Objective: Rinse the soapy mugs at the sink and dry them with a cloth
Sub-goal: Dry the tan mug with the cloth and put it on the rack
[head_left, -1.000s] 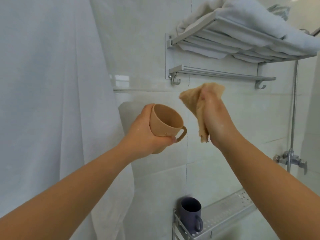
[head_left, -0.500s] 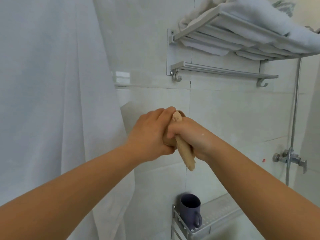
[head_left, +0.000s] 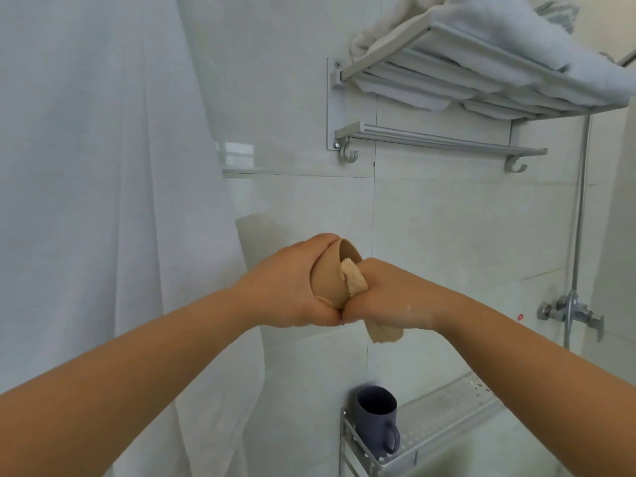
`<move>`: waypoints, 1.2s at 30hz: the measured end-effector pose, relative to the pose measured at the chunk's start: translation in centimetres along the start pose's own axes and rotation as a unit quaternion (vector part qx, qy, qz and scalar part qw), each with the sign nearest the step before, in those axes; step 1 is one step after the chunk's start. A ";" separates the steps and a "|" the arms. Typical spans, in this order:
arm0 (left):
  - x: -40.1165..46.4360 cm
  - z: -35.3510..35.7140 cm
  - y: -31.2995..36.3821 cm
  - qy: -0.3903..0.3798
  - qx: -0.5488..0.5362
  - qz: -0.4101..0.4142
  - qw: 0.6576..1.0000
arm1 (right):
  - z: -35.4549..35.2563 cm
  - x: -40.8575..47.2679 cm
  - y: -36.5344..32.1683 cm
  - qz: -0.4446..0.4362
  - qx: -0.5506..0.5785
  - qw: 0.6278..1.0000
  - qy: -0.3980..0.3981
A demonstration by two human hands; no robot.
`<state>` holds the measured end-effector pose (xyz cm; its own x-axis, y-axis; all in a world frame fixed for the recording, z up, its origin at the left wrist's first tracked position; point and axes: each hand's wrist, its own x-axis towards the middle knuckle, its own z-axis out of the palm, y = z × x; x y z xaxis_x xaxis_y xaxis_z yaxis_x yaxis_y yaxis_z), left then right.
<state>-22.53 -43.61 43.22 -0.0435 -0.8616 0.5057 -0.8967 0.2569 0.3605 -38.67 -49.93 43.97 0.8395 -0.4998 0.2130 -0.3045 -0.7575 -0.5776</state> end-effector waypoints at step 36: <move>0.1 0.3 -2.1 -0.167 -0.131 -0.123 0.969 | 0.2 0.6 2.4 -0.025 0.134 0.990 -0.020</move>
<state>-20.80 -44.32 42.30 -0.0221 -0.9934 0.1121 -0.7572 0.0899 0.6470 -38.84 -51.97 42.57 0.8696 -0.4435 0.2171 -0.1370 -0.6390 -0.7569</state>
